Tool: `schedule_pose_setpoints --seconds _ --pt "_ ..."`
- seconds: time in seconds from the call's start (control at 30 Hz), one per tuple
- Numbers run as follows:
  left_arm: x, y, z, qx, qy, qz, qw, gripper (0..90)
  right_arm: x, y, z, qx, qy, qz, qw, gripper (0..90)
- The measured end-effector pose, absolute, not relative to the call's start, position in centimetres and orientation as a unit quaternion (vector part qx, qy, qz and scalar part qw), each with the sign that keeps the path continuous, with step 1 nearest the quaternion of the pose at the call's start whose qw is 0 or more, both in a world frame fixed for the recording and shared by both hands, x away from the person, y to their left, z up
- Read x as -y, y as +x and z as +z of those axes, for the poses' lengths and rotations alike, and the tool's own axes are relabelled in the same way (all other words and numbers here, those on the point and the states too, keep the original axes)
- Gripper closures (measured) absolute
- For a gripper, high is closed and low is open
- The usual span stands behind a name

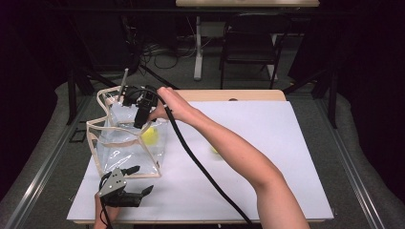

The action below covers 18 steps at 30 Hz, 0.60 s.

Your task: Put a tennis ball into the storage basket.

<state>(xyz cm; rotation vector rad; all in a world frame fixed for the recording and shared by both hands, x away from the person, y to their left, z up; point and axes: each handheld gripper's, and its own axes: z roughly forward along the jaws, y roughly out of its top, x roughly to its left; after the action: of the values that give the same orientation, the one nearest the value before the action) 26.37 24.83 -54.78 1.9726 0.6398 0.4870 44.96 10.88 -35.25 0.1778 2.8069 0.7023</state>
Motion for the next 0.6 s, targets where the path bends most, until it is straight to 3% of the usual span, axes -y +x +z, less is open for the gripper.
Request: schedule_pose_setpoints --seconds 0.17,0.6 --pt "-24.8 26.4 -54.8 -0.262 0.811 0.199 0.484 15.8 -9.5 44.8 -34.2 -0.953 0.074 0.269 0.115 1.8" --pt "-24.8 26.4 -54.8 -0.263 0.812 0.198 0.482 15.8 -5.0 45.0 -33.1 -0.935 0.099 0.325 0.103 0.0"
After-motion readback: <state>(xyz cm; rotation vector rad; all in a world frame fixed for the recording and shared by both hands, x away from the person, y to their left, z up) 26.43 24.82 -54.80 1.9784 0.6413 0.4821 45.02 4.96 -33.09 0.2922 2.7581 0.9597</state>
